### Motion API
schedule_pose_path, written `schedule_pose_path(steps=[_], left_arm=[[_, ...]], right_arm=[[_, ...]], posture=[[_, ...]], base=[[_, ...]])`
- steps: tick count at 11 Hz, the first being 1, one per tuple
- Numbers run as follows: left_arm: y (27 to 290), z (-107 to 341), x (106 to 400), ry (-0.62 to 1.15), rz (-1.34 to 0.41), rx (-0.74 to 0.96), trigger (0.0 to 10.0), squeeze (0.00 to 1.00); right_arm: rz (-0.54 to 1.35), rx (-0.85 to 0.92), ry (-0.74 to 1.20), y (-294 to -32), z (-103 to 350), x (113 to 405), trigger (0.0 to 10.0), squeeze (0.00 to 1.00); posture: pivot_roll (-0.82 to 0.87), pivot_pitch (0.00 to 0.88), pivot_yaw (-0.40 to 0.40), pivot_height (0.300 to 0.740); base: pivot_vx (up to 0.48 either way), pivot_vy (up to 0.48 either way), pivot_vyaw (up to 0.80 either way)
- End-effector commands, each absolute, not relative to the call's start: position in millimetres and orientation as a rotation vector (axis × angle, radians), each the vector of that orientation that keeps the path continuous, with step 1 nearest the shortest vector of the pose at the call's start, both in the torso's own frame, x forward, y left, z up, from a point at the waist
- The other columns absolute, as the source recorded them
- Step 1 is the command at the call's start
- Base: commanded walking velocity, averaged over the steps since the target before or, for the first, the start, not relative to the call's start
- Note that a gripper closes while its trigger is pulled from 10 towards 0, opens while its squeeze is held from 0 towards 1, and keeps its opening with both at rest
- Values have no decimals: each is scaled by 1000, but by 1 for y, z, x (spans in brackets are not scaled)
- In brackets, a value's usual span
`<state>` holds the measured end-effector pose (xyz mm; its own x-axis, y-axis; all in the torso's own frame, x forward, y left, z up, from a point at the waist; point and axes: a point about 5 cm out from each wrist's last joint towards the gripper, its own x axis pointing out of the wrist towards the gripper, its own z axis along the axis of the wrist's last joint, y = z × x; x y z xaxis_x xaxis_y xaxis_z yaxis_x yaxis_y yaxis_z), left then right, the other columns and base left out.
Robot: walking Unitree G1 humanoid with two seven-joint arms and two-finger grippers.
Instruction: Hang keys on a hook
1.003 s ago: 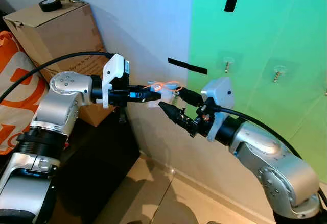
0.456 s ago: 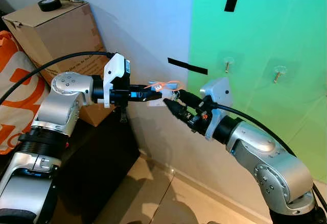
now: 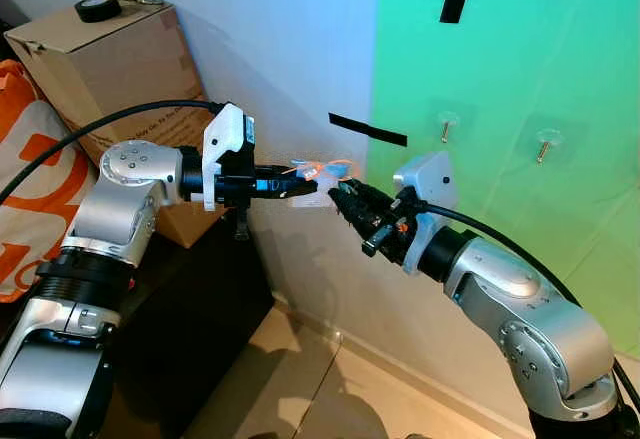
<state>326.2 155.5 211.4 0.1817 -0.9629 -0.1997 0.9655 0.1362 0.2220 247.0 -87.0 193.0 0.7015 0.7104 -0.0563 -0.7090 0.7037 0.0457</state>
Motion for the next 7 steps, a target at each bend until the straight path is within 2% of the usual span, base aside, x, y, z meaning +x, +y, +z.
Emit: schedule_pose_path(steps=[1,5,7], left_arm=[[156,218,329,-13,-1386,347,0,0],[156,218,330,-17,-1373,342,0,0],[161,213,333,-14,-1309,337,0,0]], right_arm=[[792,17,53,-87,196,248,0,0],[782,7,48,-92,197,248,0,0],[771,-25,47,-102,199,246,0,0]], posture=[[-11,0,127,740],[-16,0,127,740],[-23,0,126,740]], base=[[0,0,0],[0,0,0],[0,0,0]])
